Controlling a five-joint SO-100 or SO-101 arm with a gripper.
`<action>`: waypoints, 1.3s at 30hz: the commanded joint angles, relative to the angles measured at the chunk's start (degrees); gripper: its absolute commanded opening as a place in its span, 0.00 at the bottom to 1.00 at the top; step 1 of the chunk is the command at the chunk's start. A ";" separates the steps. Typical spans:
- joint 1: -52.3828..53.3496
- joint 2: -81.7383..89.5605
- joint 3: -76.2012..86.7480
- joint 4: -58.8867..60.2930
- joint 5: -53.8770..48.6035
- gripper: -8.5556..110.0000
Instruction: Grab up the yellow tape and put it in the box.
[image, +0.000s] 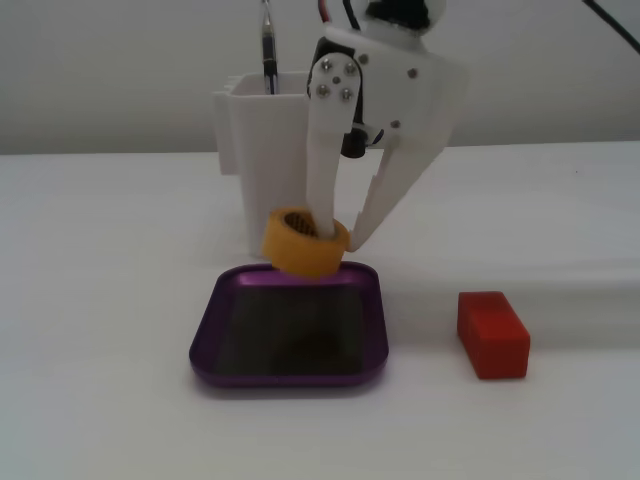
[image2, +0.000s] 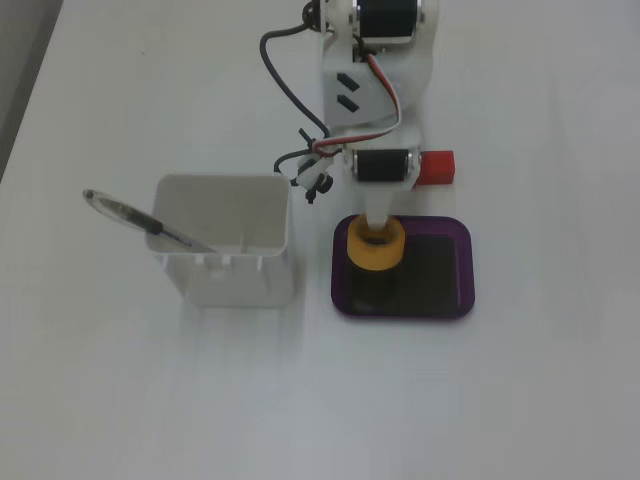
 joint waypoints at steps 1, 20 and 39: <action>-0.53 -0.09 -2.90 -0.35 0.26 0.07; 0.09 -1.93 -5.80 6.68 0.35 0.18; 0.09 25.22 -23.38 38.67 -0.26 0.21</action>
